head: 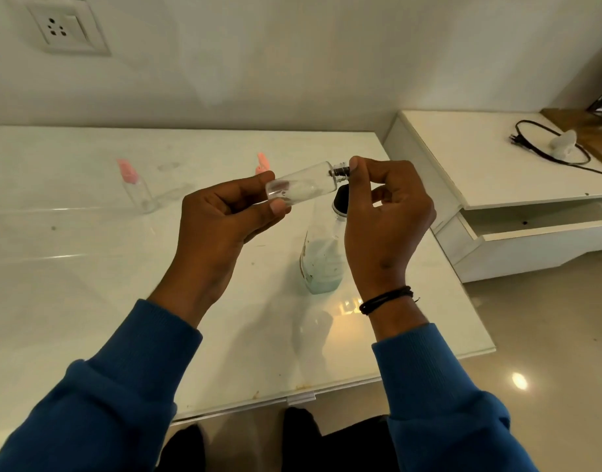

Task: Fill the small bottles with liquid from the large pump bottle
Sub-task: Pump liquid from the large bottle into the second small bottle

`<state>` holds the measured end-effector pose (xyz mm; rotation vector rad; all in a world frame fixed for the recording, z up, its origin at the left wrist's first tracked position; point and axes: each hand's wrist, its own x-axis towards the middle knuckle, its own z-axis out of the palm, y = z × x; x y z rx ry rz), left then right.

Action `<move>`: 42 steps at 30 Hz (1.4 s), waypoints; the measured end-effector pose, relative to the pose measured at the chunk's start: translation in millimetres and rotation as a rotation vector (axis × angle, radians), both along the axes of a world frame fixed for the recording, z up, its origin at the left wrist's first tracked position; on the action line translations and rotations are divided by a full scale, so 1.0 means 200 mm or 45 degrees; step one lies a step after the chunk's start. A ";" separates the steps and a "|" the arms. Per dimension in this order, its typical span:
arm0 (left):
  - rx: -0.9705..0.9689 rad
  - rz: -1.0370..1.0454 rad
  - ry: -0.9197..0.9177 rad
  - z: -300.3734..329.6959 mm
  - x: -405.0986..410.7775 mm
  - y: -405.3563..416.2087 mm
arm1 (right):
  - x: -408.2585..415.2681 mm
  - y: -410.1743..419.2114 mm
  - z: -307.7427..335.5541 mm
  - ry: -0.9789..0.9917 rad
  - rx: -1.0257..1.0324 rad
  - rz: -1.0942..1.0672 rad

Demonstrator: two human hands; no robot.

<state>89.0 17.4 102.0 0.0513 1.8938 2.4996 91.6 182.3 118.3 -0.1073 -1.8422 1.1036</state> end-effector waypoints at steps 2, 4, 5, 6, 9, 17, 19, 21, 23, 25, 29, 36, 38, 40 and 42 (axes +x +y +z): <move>0.006 0.002 -0.003 0.00 0.00 0.00 | 0.00 0.01 0.00 -0.002 0.009 0.006; 0.014 -0.011 -0.003 0.01 0.01 0.01 | 0.00 0.01 0.02 0.004 0.019 -0.002; 0.019 -0.017 -0.002 0.01 0.01 0.01 | 0.00 0.01 0.03 0.008 0.021 -0.008; 0.020 -0.017 0.000 0.01 0.01 0.01 | 0.00 0.01 0.04 0.011 0.020 -0.010; 0.014 0.003 -0.003 0.00 0.01 0.01 | 0.00 0.00 0.02 0.009 -0.011 0.001; 0.026 -0.008 -0.011 0.00 0.01 0.02 | 0.00 0.03 0.03 0.003 -0.065 0.050; 0.002 -0.012 -0.013 0.00 0.01 0.03 | 0.00 0.03 0.02 0.000 -0.089 0.061; -0.007 0.003 -0.016 0.01 0.01 0.02 | 0.00 0.01 0.00 -0.010 -0.092 0.072; 0.004 0.023 -0.019 0.01 0.01 0.01 | 0.01 0.01 0.00 -0.013 -0.079 0.066; 0.005 0.016 -0.018 0.02 0.02 0.02 | 0.01 0.02 0.02 -0.007 -0.077 0.069; -0.008 0.004 -0.016 0.01 0.02 0.03 | 0.00 0.02 0.02 0.011 -0.082 0.048; 0.010 0.024 -0.021 0.02 0.02 0.02 | 0.00 0.02 0.01 0.015 -0.035 0.046; 0.008 0.012 -0.020 0.01 0.02 0.03 | 0.00 0.02 0.02 0.023 -0.037 0.028; -0.003 0.010 -0.017 0.01 0.01 0.03 | 0.00 0.02 0.01 0.031 -0.026 0.021; -0.010 0.024 -0.018 0.00 0.01 0.02 | 0.00 0.02 -0.01 0.032 -0.003 0.020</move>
